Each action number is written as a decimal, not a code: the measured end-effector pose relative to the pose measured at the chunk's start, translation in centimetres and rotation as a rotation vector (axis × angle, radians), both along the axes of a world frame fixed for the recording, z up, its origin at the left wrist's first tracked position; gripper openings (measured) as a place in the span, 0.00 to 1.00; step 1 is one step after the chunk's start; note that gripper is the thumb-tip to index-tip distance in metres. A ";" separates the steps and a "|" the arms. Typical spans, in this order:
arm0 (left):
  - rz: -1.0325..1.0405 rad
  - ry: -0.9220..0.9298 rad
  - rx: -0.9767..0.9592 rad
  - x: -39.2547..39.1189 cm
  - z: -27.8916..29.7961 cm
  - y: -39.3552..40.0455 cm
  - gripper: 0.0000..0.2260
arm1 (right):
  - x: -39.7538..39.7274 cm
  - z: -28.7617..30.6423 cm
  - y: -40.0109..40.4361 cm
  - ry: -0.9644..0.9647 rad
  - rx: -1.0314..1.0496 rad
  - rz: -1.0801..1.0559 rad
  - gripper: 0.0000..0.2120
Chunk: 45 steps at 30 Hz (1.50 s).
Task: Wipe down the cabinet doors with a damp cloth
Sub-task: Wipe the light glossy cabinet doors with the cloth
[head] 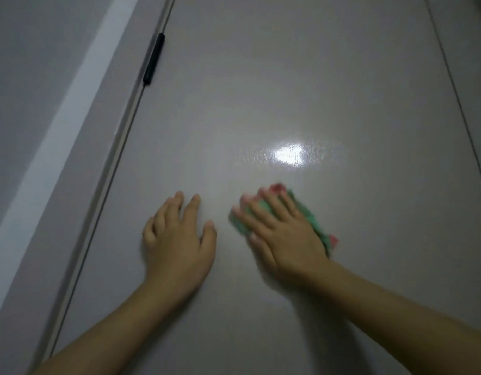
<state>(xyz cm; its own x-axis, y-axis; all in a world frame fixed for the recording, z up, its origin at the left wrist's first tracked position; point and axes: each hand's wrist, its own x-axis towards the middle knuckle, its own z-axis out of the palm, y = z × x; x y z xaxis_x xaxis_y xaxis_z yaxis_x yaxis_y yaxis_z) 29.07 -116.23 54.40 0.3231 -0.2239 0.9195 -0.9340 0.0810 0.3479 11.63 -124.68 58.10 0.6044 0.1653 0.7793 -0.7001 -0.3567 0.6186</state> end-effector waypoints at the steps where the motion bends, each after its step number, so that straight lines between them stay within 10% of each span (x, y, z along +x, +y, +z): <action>1: 0.008 0.000 0.035 -0.3 0.0 0.2 0.35 | -1.7 -1.1 -0.1 0.119 0.003 -0.040 0.24; 4: -0.013 0.006 0.106 -0.6 0.4 0.7 0.33 | -5.4 1.5 -1.1 0.147 -0.007 -0.115 0.24; 9: -0.092 0.035 0.146 -1.0 0.9 1.2 0.29 | -2.4 7.1 -1.1 -0.577 0.112 -0.012 0.27; 16: -0.243 -0.014 0.004 -5.8 1.7 -0.6 0.27 | -10.0 -2.2 -1.5 0.077 -0.002 -0.124 0.24; 23: -0.349 -0.095 -0.022 -10.0 0.7 -2.0 0.33 | -13.9 5.1 -3.9 -0.751 0.199 -0.038 0.31; 29: -0.244 -0.235 0.012 -13.8 2.5 -3.7 0.26 | -11.4 -2.5 -2.5 -0.073 0.086 -0.056 0.23; 37: -0.150 -0.272 0.055 -13.8 3.3 -3.8 0.28 | -11.7 10.6 -3.0 -0.649 0.233 -0.002 0.26; 45: -0.194 -0.204 0.078 -15.2 3.4 -3.4 0.29 | -17.8 -2.4 -4.4 -0.177 0.076 -0.072 0.24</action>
<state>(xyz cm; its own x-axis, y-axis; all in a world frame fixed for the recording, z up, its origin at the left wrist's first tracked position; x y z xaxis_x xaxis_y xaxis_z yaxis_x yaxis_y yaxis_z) 13.87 -119.66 57.80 0.0776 -0.3363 0.9386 -0.9549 0.2456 0.1669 -6.20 -129.07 55.73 0.4654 0.0630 0.8828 -0.8206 -0.3431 0.4571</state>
